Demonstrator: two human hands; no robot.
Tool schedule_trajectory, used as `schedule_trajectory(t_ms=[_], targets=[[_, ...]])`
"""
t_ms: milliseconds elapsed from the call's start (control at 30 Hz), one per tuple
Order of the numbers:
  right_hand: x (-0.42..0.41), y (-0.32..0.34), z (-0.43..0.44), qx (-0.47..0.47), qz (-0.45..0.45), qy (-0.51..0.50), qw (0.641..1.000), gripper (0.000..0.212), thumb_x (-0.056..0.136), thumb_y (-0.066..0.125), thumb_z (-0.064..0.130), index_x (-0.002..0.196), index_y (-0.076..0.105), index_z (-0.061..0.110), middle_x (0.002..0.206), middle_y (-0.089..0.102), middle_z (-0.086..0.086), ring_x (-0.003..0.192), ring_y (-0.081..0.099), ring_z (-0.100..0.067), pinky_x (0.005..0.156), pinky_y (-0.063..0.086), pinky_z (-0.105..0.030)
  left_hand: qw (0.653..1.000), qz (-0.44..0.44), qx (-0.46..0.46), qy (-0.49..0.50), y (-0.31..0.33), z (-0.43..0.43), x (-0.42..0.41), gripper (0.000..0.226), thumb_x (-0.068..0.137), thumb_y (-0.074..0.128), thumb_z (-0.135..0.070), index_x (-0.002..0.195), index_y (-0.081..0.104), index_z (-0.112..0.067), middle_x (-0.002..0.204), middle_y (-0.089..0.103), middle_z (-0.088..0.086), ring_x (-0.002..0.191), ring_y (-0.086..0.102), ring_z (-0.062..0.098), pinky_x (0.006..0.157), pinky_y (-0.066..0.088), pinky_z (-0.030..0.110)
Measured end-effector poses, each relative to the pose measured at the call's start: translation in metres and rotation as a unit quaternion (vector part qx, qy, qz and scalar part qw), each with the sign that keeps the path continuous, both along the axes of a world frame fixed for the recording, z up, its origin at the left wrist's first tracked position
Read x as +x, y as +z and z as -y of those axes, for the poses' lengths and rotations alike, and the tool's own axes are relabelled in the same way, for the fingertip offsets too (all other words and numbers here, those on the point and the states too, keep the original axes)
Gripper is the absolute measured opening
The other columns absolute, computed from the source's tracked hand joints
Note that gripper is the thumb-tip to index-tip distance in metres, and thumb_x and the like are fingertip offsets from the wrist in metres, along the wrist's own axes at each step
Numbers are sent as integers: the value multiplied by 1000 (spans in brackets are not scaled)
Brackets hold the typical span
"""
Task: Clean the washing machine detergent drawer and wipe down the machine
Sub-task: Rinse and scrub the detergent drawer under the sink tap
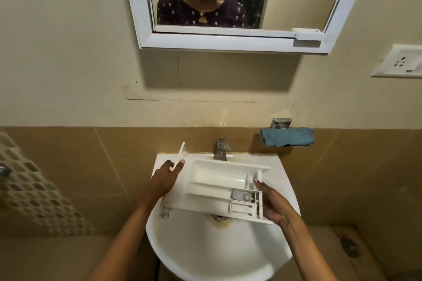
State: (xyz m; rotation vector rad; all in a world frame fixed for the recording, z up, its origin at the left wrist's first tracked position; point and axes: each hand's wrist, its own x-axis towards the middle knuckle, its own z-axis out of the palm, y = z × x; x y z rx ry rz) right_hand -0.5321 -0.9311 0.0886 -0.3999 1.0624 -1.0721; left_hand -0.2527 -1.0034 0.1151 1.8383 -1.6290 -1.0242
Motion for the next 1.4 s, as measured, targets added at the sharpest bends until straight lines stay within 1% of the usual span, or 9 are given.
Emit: schedule_trajectory(t_ms=[100,300,400,600,833,967,1167,1300,1400], targets=[[-9,-18,-2,77,-3,21,997,22,83,62,25,98,61,9,78,66,-17,60,67,-26,62,58,-40,996,56,76,2,-22,-6,-7,58,95,35,-52,121,52,-4,124,56,14,115,52,31,89,38,34],[-25,-44,7,123,-40,26,991,13,83,62,19,91,63,8,91,68,-22,75,70,-34,81,54,-49,992,-6,120,29,-46,-8,-29,52,98,33,-42,124,54,-1,130,54,18,116,52,32,98,38,37],[-34,-46,21,137,-57,17,989,12,92,57,16,90,62,6,72,69,-19,62,70,-31,58,58,-40,990,-34,129,41,-55,-4,-36,51,98,33,-42,128,51,-4,134,52,17,120,50,32,105,37,42],[-48,-47,57,117,-120,32,985,15,91,59,19,87,65,7,63,67,-8,52,65,-18,56,54,-31,992,-54,96,67,-53,5,-51,53,99,31,-41,112,61,0,118,62,19,109,57,31,99,41,41],[-70,-55,74,118,-198,78,970,22,88,62,28,100,65,10,77,60,-9,58,61,-16,57,52,-26,989,-30,88,115,-64,-1,-71,54,98,31,-44,91,63,-1,103,66,19,98,61,32,92,45,40],[-83,-60,78,111,-218,88,966,33,86,65,33,109,67,10,95,63,-15,79,62,-23,83,51,-38,988,-24,100,119,-63,-1,-81,57,98,31,-45,99,62,2,104,66,18,99,61,32,92,45,39],[-83,-60,79,101,-250,104,957,35,84,64,39,111,68,16,111,65,-18,100,63,-30,95,48,-43,986,-27,106,129,-62,-3,-85,51,98,32,-43,102,60,-1,107,64,16,101,60,31,91,44,36],[-72,-61,82,100,-250,110,957,38,87,62,37,117,63,14,113,63,-14,101,60,-28,88,49,-39,986,-23,84,141,-60,-5,-77,42,97,35,-44,86,56,-9,93,63,11,95,62,30,90,45,37],[-61,-61,80,92,-231,115,962,30,90,59,33,113,63,14,103,64,-13,90,62,-26,81,51,-38,985,-11,70,156,-57,-9,-69,42,96,39,-43,90,59,-6,93,63,13,95,62,30,90,46,38]])
